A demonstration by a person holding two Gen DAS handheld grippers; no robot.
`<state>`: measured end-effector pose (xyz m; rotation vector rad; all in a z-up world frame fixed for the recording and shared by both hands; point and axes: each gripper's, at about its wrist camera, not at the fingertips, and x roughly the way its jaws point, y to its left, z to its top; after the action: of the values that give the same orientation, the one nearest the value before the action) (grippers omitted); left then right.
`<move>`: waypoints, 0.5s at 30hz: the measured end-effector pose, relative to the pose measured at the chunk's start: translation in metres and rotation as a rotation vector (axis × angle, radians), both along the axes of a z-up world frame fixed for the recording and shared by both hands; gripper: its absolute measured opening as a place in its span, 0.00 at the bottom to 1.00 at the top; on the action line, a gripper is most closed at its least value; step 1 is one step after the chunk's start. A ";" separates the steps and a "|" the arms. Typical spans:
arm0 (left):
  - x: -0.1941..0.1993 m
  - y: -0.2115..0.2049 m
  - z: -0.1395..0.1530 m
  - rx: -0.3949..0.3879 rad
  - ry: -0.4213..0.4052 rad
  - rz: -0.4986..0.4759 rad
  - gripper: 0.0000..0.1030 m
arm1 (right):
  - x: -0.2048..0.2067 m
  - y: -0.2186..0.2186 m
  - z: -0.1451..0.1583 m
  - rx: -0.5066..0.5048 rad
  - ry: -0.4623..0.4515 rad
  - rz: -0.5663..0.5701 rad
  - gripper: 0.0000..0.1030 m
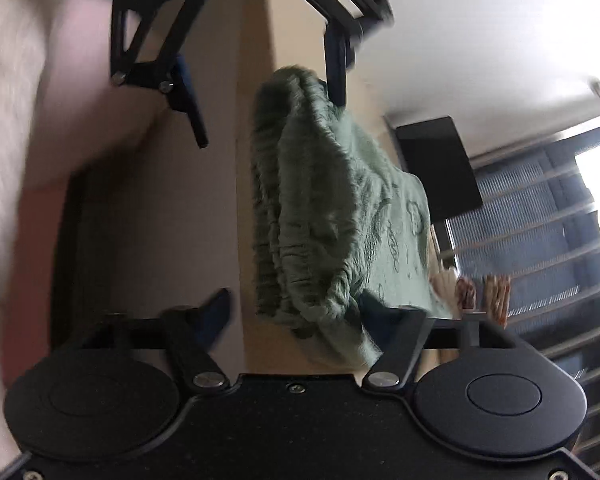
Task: Fold clothes
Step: 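Grasp the elastic waistband end with both grippers and lift it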
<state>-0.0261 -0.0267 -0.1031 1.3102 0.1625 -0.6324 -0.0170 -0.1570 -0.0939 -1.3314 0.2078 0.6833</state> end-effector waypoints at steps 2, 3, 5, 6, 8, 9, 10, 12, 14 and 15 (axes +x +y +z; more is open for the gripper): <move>0.005 -0.003 -0.005 0.047 -0.017 -0.020 0.46 | 0.004 -0.001 0.007 0.004 0.050 0.016 0.45; 0.008 -0.003 -0.001 0.040 0.020 -0.022 0.41 | 0.005 -0.002 0.012 0.010 0.076 0.023 0.41; 0.012 -0.001 0.009 0.012 0.075 -0.017 0.29 | 0.008 -0.003 0.021 0.027 0.112 0.026 0.29; 0.014 0.000 0.015 0.004 0.101 -0.014 0.27 | 0.010 -0.004 0.027 0.040 0.135 0.024 0.26; 0.019 0.002 0.032 -0.017 0.179 0.000 0.19 | 0.017 -0.006 0.043 0.093 0.215 0.004 0.19; 0.020 0.003 0.039 -0.022 0.216 0.002 0.18 | 0.020 -0.006 0.051 0.115 0.256 -0.005 0.18; 0.020 0.005 0.046 -0.020 0.245 -0.001 0.18 | 0.023 -0.006 0.059 0.137 0.298 -0.013 0.18; 0.020 0.007 0.059 -0.015 0.301 -0.007 0.18 | 0.026 -0.006 0.074 0.163 0.370 -0.015 0.18; 0.018 0.009 0.073 -0.022 0.355 -0.013 0.18 | 0.029 -0.009 0.088 0.190 0.449 -0.019 0.18; 0.017 0.010 0.082 -0.031 0.386 -0.015 0.18 | 0.030 -0.010 0.095 0.204 0.489 -0.021 0.17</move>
<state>-0.0089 -0.0165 -0.0212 1.1491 0.4564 -0.8939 0.0134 -0.1667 0.0007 -0.9501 0.5301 0.9799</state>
